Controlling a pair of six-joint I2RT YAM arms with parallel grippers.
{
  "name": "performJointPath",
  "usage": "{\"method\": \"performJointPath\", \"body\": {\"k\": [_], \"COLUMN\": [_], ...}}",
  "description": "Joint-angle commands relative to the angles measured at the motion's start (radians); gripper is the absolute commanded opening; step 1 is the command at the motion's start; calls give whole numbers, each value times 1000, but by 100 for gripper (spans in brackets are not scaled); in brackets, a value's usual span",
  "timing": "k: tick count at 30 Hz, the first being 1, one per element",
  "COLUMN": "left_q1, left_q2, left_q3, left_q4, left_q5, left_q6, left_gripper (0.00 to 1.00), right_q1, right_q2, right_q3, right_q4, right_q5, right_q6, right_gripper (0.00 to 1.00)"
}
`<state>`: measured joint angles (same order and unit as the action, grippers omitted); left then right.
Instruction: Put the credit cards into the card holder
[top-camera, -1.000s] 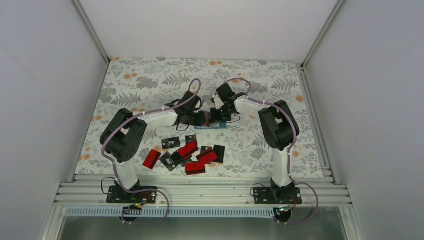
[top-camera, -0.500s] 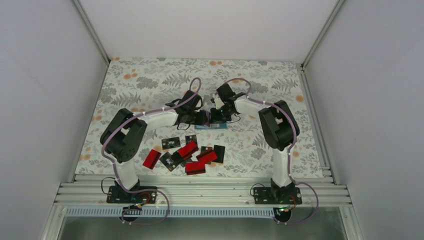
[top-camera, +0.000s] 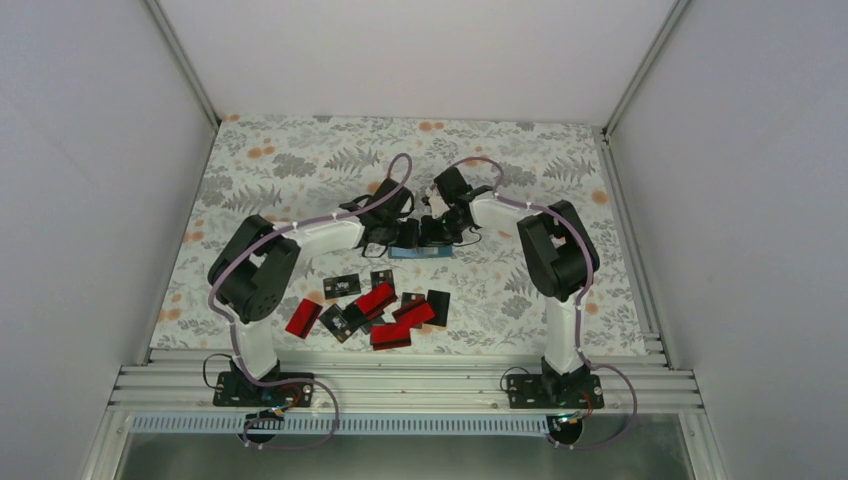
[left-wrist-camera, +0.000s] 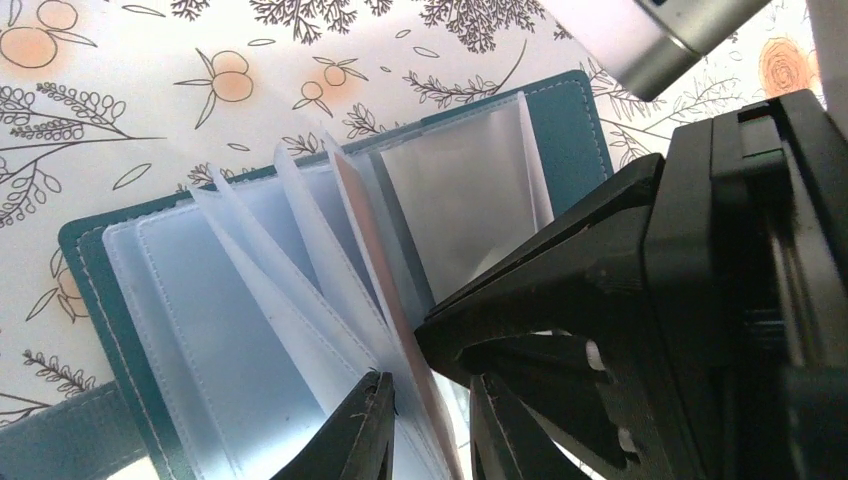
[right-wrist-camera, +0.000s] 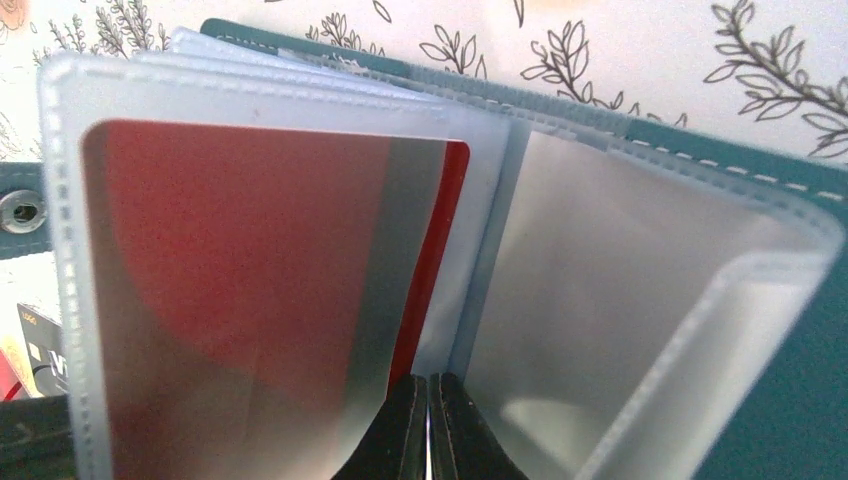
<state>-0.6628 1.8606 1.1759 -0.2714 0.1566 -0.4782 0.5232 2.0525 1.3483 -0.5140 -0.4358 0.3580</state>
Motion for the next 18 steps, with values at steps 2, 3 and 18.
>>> {"method": "performJointPath", "body": {"k": [2, 3, 18], "left_q1": [-18, -20, -50], "left_q2": [40, 44, 57], "left_q3": [43, 46, 89], "left_q4": [-44, -48, -118], "left_q5": [-69, -79, -194], "left_q6": [21, 23, 42], "left_gripper": [20, 18, 8], "right_q1": [2, 1, -17], "right_q2": [-12, -12, -126], "right_q3": [-24, -26, -62], "right_q4": [-4, -3, -17], "right_q5": [6, 5, -7], "right_q6": [13, 14, 27], "right_gripper": [4, 5, 9]}}
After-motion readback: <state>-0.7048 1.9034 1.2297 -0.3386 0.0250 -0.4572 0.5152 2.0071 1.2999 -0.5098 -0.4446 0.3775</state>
